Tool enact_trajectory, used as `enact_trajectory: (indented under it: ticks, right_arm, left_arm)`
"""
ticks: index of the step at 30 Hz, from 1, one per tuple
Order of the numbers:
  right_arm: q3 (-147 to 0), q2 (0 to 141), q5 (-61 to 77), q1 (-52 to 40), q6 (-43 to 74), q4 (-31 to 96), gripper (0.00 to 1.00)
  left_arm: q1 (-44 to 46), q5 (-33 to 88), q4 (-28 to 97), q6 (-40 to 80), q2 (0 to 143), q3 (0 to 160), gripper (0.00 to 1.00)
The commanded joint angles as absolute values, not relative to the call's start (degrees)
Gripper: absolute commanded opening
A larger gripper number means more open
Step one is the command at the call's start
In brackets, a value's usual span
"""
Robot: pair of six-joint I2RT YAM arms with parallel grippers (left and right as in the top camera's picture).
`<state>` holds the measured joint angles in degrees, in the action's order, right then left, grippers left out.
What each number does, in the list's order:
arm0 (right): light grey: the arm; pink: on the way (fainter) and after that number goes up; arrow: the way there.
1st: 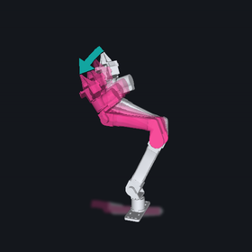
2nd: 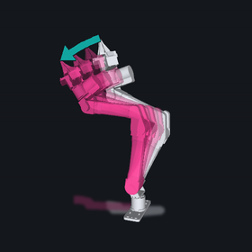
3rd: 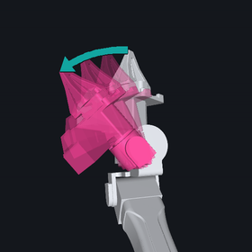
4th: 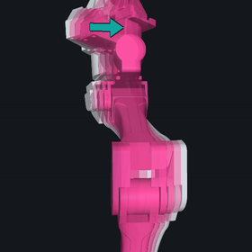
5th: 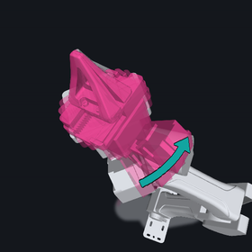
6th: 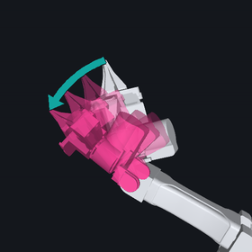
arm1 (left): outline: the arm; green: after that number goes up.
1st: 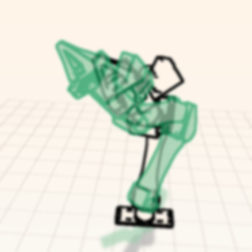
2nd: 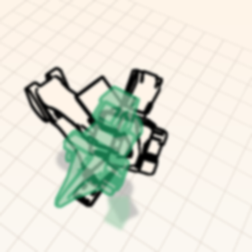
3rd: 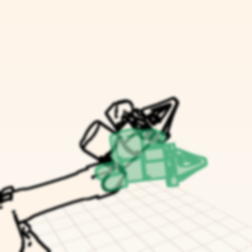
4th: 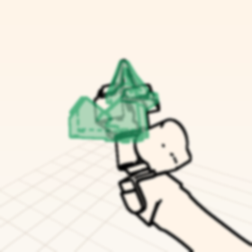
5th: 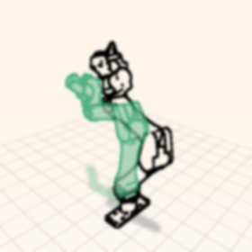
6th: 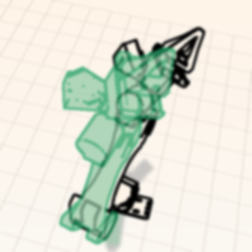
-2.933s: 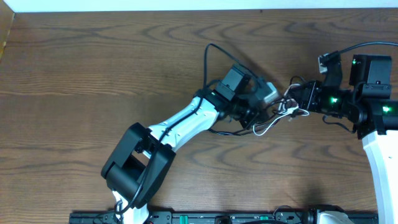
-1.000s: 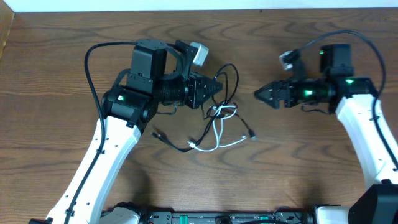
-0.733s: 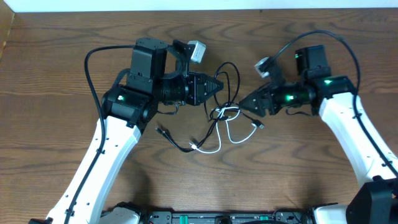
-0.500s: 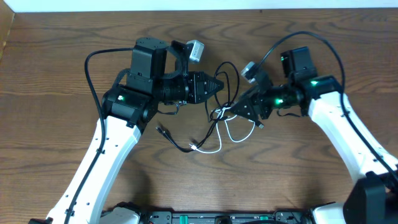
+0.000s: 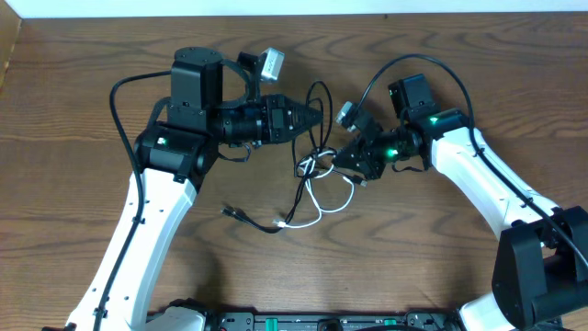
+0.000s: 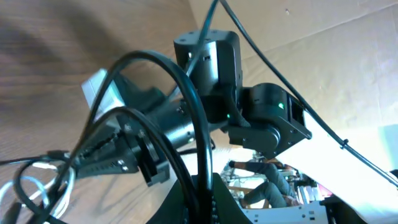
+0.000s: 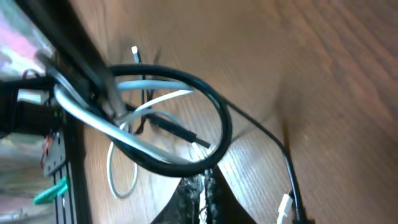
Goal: Untangle cables
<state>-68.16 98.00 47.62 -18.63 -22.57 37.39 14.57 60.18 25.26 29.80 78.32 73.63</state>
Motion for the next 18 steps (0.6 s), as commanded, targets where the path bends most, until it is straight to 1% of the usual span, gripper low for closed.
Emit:
enact_trajectory:
  ticks: [1, 2, 3, 4, 5, 6, 7, 10, 12, 15, 18]
  right_arm:
    - [-68.12, 97.93, 50.13, -18.96, -18.59, 35.75, 0.01]
    - [-68.12, 97.93, 50.74, -18.96, -18.46, 35.27, 0.03]
    - [-68.12, 97.93, 50.98, -18.96, -17.98, 34.59, 0.08]
    - [-68.12, 97.93, 50.96, -18.96, -17.3, 33.91, 0.16]
    - [-68.12, 97.93, 50.96, -18.94, -16.67, 33.39, 0.28]
    - [-68.12, 97.93, 50.96, -18.83, -16.64, 32.97, 0.43]
    - [-68.12, 97.93, 50.96, -18.79, -16.69, 32.77, 0.5]
    - [-68.12, 97.93, 50.04, -18.39, -16.71, 32.69, 0.64]
    - [-68.12, 97.93, 48.45, -18.02, -16.71, 32.08, 0.7]
    - [-68.12, 97.95, 43.7, -18.26, -15.9, 29.69, 0.71]
    - [-68.12, 98.19, 40.4, -19.35, -10.66, 26.55, 0.71]
  left_arm:
    - [14.41, 62.59, 25.32, 30.15, 77.84, 74.11, 0.07]
    - [14.44, 62.59, 25.41, 30.15, 77.84, 74.11, 0.08]
    - [14.44, 62.59, 25.41, 30.15, 77.84, 74.11, 0.07]
    - [14.44, 62.59, 25.41, 30.15, 77.84, 74.11, 0.07]
    - [14.41, 62.59, 25.41, 30.15, 77.84, 74.11, 0.07]
    - [14.41, 62.59, 25.41, 30.15, 77.84, 74.11, 0.07]
    - [14.41, 62.59, 25.43, 30.15, 77.84, 74.11, 0.07]
    - [14.41, 62.59, 25.61, 30.13, 77.84, 74.11, 0.08]
    - [14.41, 62.59, 25.63, 30.13, 77.84, 74.11, 0.08]
    - [14.41, 62.59, 25.61, 30.37, 77.84, 74.11, 0.07]
    - [14.41, 62.59, 25.58, 30.81, 77.84, 74.11, 0.08]
